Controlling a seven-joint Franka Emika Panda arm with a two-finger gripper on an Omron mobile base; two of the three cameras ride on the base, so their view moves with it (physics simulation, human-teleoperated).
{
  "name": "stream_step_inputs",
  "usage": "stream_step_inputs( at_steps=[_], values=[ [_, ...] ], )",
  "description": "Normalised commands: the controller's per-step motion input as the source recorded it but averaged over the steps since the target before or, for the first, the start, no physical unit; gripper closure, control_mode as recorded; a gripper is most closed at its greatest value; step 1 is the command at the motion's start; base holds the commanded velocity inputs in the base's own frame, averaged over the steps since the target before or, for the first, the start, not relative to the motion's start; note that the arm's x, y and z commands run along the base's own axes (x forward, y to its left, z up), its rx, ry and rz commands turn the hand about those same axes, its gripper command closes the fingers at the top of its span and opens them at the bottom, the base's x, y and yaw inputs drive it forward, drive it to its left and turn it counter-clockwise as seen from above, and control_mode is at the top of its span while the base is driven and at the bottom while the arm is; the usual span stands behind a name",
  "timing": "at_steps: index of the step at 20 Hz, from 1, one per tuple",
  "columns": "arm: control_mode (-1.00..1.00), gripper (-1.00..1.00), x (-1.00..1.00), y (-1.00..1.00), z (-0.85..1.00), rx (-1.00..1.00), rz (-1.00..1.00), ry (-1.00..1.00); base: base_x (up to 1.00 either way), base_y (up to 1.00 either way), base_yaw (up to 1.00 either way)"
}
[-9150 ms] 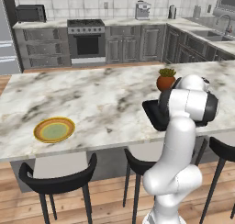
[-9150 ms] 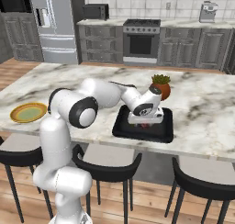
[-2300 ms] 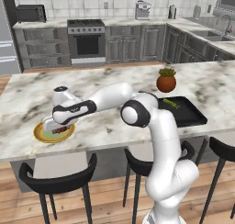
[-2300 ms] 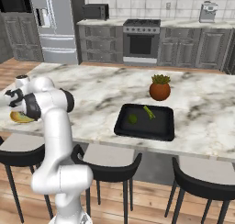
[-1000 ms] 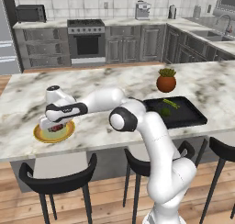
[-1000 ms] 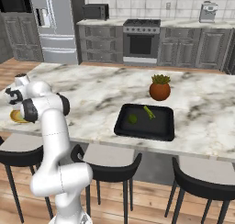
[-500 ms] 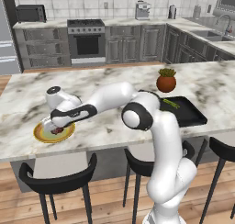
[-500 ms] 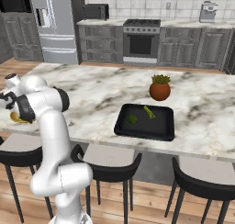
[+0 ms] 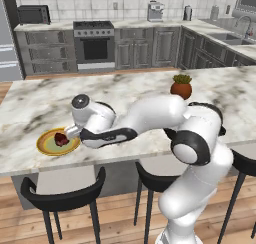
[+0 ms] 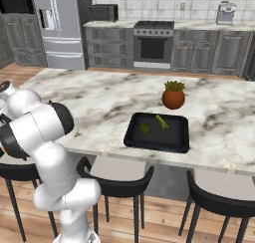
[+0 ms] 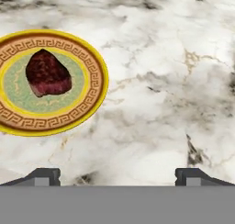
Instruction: Create a steak meal by picking up the steak and asparagus from the tray and placing them on the plate. Leave the lime on the tray.
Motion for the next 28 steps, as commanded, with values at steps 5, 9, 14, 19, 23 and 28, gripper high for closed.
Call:
stream_step_inputs(
  at_steps=[5, 9, 14, 19, 23, 28],
  values=[
    [-1.00, -1.00, -0.04, -1.00, 1.00, 0.08, -0.09, -0.05, 0.00, 0.00, 0.00],
    [-1.00, -1.00, -0.02, -1.00, 0.77, 0.03, -0.08, 0.01, 0.00, 0.00, 0.00],
    [-1.00, -1.00, -0.20, -1.00, 0.32, 0.00, -0.02, 0.01, 0.00, 0.00, 0.00],
    [-1.00, -1.00, -0.15, -1.00, 0.19, 0.00, 0.00, 0.00, 0.00, 0.00, 0.00],
    [-1.00, -1.00, 0.00, -1.00, 0.08, 0.00, 0.00, 0.00, 0.00, 0.00, 0.00],
    [-1.00, -1.00, 0.00, -1.00, 0.00, 0.00, 0.00, 0.03, 0.00, 0.00, 0.00]
  ],
)
